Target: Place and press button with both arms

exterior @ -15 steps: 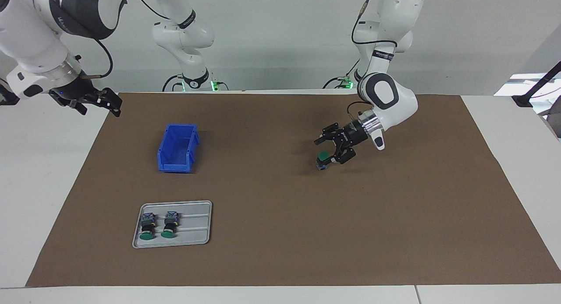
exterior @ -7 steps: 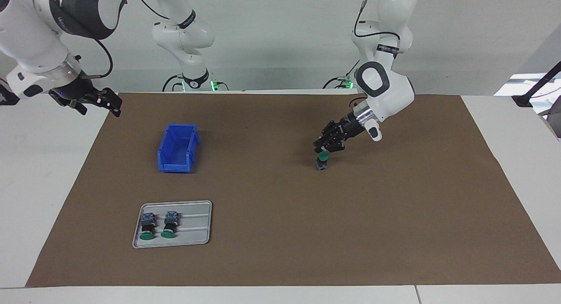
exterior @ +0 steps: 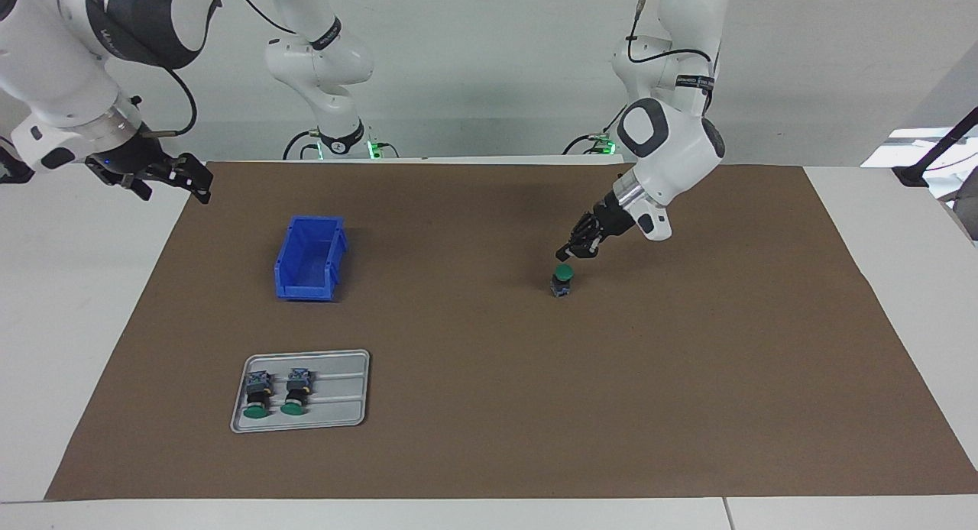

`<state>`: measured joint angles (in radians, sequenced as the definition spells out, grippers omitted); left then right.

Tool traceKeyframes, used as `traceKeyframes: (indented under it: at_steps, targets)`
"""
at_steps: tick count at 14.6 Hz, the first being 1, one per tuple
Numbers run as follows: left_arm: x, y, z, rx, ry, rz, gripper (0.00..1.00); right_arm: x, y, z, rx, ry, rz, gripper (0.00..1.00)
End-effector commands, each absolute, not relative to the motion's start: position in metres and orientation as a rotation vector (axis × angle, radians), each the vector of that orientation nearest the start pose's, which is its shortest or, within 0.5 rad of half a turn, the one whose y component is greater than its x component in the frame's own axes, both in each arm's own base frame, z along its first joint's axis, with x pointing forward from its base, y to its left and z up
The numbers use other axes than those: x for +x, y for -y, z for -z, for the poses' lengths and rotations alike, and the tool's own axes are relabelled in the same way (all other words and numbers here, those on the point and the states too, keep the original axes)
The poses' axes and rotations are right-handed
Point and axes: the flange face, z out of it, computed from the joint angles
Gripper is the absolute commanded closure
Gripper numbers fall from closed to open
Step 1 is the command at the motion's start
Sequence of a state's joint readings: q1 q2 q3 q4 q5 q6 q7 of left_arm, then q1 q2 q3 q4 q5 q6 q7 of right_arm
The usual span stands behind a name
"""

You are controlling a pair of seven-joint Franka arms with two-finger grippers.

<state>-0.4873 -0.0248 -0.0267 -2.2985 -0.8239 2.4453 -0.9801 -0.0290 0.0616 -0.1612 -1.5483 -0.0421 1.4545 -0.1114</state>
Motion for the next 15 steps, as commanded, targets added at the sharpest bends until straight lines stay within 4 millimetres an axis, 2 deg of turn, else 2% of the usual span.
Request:
traceKeyframes:
  at_steps: [1,4,6,9,10,12,15]
  targets:
    - [0.457,0.274,-0.39,2.363,-1.256,0.257,1.0,0.541,0.106,-0.593,-3.137,-0.093,-0.25,0.0]
    - [0.47,0.294,-0.418,2.596,-1.165,0.188,1.0,0.541,0.106,-0.593,-3.137,-0.093,-0.25,0.0]
    - [0.46,0.307,-0.416,2.713,-1.106,0.1,1.0,0.541,0.106,-0.593,-3.137,-0.093,-0.25,0.0]
    - [0.458,0.314,-0.415,2.808,-1.003,0.003,1.0,0.541,0.106,-0.593,-3.137,-0.093,-0.25,0.0]
    - [0.461,0.315,-0.404,2.829,-0.99,-0.008,1.0,0.541,0.106,-0.593,-3.137,-0.093,-0.25,0.0]
    - [0.461,0.316,-0.396,2.844,-0.956,-0.019,1.0,0.541,0.106,-0.593,-3.137,-0.093,-0.25,0.0]
    - [0.467,0.315,-0.399,2.844,-0.921,-0.033,1.0,0.541,0.106,-0.593,-3.137,-0.093,-0.25,0.0]
